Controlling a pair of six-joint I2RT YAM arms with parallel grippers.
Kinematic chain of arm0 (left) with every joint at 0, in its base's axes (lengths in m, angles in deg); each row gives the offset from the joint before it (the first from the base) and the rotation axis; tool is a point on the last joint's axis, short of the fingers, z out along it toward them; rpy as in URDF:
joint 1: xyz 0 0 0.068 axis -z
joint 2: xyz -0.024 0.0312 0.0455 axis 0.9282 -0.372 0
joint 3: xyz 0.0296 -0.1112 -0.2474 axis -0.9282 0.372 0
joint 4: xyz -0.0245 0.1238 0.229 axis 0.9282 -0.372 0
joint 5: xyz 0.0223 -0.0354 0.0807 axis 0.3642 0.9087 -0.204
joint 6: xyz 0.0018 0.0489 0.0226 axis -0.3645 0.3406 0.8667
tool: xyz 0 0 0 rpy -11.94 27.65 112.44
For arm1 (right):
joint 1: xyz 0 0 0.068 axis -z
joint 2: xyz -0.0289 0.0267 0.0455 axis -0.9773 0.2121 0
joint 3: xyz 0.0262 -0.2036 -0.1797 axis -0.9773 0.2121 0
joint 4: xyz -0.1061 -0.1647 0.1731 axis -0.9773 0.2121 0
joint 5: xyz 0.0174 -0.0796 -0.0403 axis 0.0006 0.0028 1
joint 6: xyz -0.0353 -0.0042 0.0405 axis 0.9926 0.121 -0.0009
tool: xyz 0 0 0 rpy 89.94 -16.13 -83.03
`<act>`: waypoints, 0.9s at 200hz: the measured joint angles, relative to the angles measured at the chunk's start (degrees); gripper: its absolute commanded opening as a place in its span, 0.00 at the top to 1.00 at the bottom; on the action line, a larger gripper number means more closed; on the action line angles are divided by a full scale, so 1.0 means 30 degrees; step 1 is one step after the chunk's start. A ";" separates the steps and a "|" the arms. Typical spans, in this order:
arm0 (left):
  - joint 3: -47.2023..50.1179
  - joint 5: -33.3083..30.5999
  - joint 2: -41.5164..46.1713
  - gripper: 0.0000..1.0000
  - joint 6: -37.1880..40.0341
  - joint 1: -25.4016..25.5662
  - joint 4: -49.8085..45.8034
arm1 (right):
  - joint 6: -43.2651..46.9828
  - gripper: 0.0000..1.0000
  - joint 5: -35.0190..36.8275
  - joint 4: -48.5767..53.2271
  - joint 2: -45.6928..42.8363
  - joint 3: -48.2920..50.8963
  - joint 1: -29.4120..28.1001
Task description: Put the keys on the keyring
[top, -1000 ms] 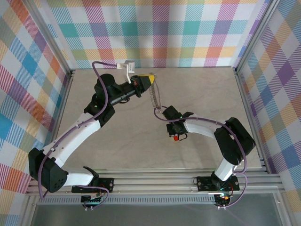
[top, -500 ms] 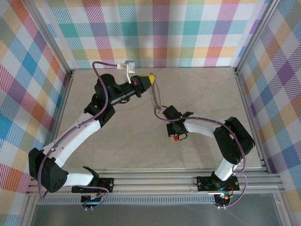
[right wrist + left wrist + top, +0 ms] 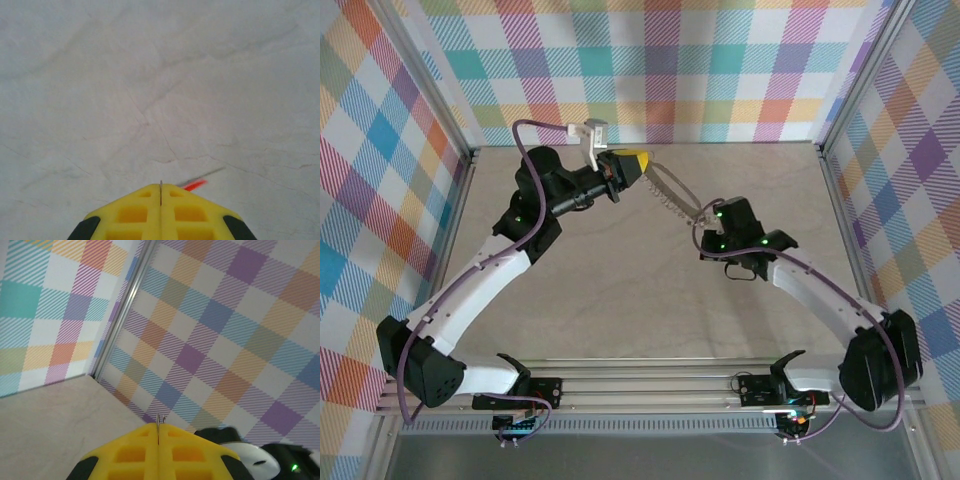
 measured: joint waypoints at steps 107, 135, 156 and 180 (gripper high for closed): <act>-0.1180 -0.1304 -0.1603 1.00 0.0940 0.0022 -0.0634 | 0.0131 1.00 -0.2157 -0.2149 -0.1268 0.2667 0.1945; -0.0969 -0.2324 -0.1785 1.00 0.0095 0.0109 -0.0066 | 0.0109 1.00 -0.3038 -0.2863 -0.0648 0.4248 0.1945; -0.0685 -0.2914 -0.1785 1.00 -0.0240 0.0131 0.0160 | 0.0029 1.00 -0.3351 -0.3060 -0.0641 0.4969 0.1945; -0.0656 -0.2958 -0.1778 1.00 -0.0233 0.0124 0.0168 | -0.0102 1.00 -0.3475 -0.3235 -0.0794 0.5136 0.1945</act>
